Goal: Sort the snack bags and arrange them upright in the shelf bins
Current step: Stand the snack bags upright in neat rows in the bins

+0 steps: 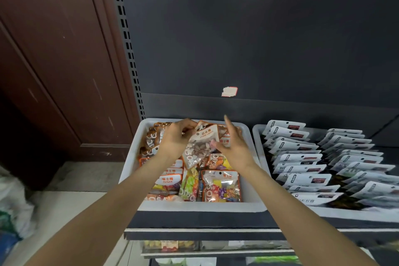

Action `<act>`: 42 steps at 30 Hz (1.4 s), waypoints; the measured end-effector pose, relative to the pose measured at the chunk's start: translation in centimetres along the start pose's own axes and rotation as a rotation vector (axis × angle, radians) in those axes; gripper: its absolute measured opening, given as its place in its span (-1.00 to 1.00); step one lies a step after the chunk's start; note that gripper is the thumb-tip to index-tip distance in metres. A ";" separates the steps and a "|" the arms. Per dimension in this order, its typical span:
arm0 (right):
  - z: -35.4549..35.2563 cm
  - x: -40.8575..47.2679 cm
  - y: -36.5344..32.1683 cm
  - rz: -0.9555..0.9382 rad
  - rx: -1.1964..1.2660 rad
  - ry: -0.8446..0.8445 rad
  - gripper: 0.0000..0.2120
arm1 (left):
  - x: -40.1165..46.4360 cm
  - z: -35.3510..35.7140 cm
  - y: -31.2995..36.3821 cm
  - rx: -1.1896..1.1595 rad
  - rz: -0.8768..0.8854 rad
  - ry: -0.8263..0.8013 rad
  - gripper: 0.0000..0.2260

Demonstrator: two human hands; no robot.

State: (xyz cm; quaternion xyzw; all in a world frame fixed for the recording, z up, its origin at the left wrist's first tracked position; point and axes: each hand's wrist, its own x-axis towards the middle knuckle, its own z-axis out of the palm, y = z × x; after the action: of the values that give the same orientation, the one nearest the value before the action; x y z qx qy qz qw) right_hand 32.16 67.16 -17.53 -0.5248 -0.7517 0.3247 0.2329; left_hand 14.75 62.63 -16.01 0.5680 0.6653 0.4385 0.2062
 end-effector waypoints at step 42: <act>1.9 1.4 -4.2 0.206 -0.194 0.267 -0.72 | -0.8 -7.7 -5.1 0.457 -0.315 -0.217 -0.77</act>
State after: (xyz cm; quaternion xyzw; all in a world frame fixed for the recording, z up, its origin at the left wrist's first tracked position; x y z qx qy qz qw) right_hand 27.67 66.98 -15.72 -0.6573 -0.6842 0.2001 0.2445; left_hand 6.05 59.37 -16.29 0.5328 0.8009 0.1767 0.2083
